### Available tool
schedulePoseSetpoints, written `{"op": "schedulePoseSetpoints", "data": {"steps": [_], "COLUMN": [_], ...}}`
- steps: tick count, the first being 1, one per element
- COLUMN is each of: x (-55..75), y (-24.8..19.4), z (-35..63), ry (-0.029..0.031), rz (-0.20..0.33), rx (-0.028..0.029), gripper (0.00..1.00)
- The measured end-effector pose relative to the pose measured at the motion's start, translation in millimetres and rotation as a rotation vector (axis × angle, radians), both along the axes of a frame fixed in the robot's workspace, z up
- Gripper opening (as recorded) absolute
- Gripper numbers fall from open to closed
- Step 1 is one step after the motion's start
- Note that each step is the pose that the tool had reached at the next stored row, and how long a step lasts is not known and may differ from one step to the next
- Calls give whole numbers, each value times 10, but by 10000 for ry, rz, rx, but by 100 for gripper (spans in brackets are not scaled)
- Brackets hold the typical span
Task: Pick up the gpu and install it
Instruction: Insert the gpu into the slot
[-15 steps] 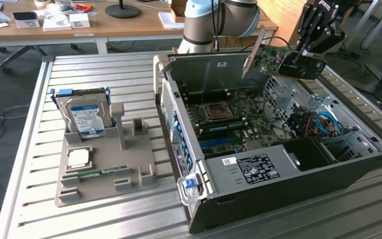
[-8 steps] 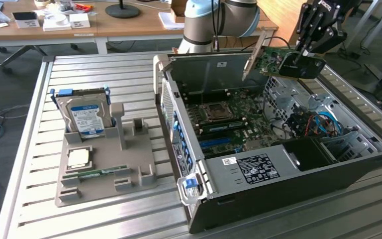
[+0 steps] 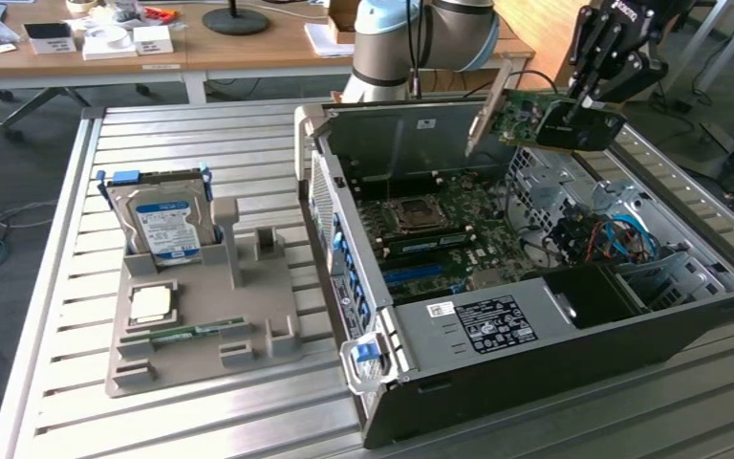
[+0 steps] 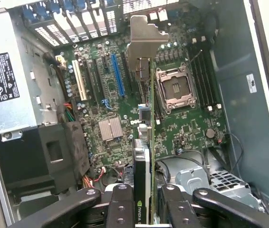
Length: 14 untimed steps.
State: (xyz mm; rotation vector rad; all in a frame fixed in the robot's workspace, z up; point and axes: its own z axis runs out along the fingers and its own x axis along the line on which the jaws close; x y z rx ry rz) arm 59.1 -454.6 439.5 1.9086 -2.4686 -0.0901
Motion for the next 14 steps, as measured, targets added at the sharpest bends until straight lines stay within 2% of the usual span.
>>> {"op": "schedulePoseSetpoints", "data": {"steps": [10,14], "x": [0,0], "y": [0,0], "z": [-3,-3], "ry": [0,0], "rz": [1345,1402], "rx": [0,0], "gripper": [27,27]}}
